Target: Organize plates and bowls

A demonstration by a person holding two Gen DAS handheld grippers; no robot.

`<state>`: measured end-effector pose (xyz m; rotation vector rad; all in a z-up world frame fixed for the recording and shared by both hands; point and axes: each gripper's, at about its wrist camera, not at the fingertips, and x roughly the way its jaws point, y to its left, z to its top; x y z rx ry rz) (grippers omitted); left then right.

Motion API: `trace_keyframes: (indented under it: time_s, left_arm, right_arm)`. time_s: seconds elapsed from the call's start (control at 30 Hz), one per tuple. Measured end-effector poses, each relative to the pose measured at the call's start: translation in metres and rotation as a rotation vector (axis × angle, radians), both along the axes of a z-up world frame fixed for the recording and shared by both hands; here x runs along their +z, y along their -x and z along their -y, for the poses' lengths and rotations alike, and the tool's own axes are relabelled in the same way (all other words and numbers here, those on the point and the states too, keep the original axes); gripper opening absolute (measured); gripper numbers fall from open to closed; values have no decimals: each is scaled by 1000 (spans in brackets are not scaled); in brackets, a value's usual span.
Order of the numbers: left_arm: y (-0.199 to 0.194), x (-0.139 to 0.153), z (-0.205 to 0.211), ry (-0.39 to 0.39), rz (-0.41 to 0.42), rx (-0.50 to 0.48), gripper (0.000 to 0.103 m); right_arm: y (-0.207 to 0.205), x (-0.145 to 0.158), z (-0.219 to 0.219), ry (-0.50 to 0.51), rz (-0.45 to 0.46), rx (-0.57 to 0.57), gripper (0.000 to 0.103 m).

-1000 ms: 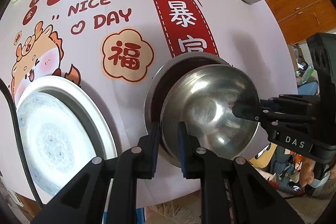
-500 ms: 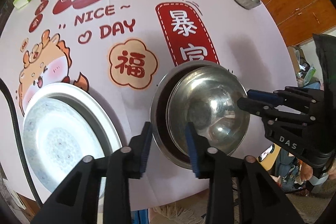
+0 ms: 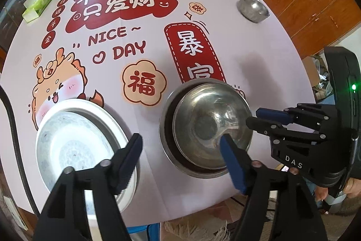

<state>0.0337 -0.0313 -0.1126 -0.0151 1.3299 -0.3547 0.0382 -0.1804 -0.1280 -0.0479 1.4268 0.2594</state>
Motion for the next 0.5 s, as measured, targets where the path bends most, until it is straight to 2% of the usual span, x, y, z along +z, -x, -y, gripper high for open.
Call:
trace_keyframes:
  time_s: [0.33,0.5]
  left_arm:
    - [-11,27,21,19,32,-61,72]
    - [-33,54,50,4,94,-116,73]
  right_arm:
    - [11,17,26,-3,28,-49,20]
    - [2,26,52,16,52,-86,20]
